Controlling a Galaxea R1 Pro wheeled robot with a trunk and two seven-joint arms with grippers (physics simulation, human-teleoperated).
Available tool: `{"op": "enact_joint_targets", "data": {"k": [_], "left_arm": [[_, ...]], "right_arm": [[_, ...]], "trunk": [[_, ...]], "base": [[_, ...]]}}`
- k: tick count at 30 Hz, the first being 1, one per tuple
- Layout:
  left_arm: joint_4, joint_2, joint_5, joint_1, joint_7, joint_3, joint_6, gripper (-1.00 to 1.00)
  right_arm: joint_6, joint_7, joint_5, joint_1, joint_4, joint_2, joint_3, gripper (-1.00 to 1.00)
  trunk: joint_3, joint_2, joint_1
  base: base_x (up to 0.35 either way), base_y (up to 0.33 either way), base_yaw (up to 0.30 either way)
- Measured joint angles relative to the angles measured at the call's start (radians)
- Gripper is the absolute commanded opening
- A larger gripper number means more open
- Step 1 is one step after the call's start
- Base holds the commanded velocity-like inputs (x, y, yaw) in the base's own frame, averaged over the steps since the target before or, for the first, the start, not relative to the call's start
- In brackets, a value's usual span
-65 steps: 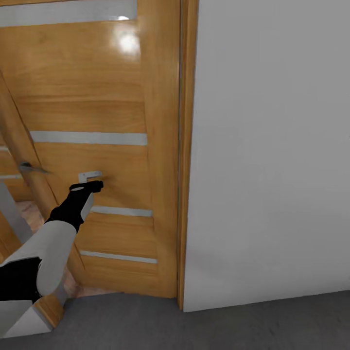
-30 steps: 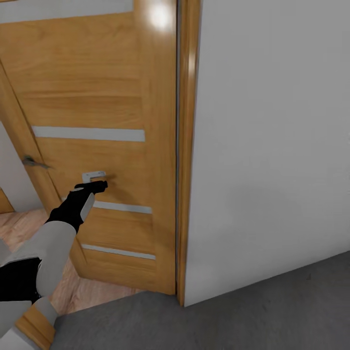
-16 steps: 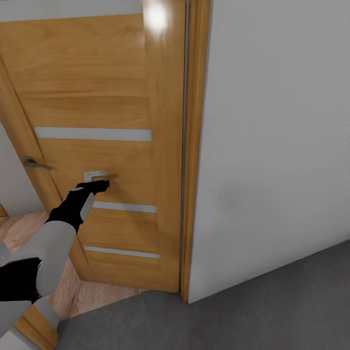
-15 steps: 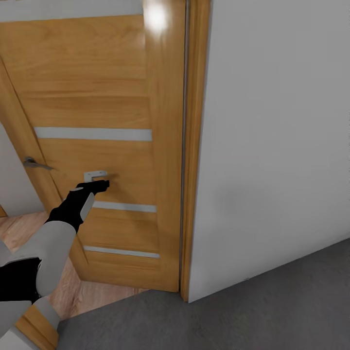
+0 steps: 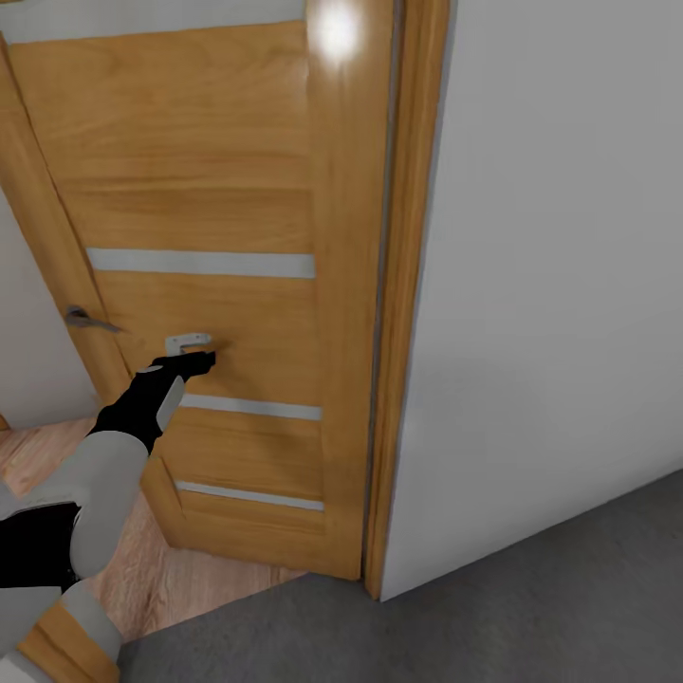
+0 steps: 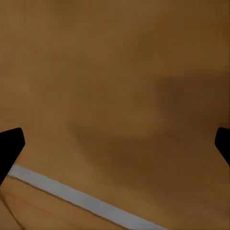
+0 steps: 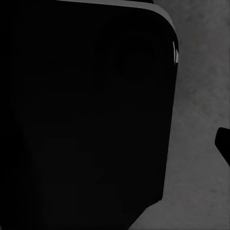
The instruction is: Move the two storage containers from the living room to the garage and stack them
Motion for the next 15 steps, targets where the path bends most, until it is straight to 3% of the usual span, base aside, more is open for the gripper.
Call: {"op": "enact_joint_targets", "data": {"k": [7, 15], "left_arm": [[-0.003, -0.001, 0.002, 0.001, -0.004, 0.0, -0.001, 1.0], [0.002, -0.001, -0.008, 0.001, -0.002, 0.001, -0.001, 1.0]], "right_arm": [[0.0, 0.0, 0.0, 0.0, 0.0, 0.0, 0.0, 1.0], [0.0, 0.0, 0.0, 0.0, 0.0, 0.0, 0.0, 1.0]], "trunk": [[0.0, 0.0, 0.0], [0.0, 0.0, 0.0]], "base": [[0.104, 0.042, -0.001], [0.265, 0.076, -0.074]]}}
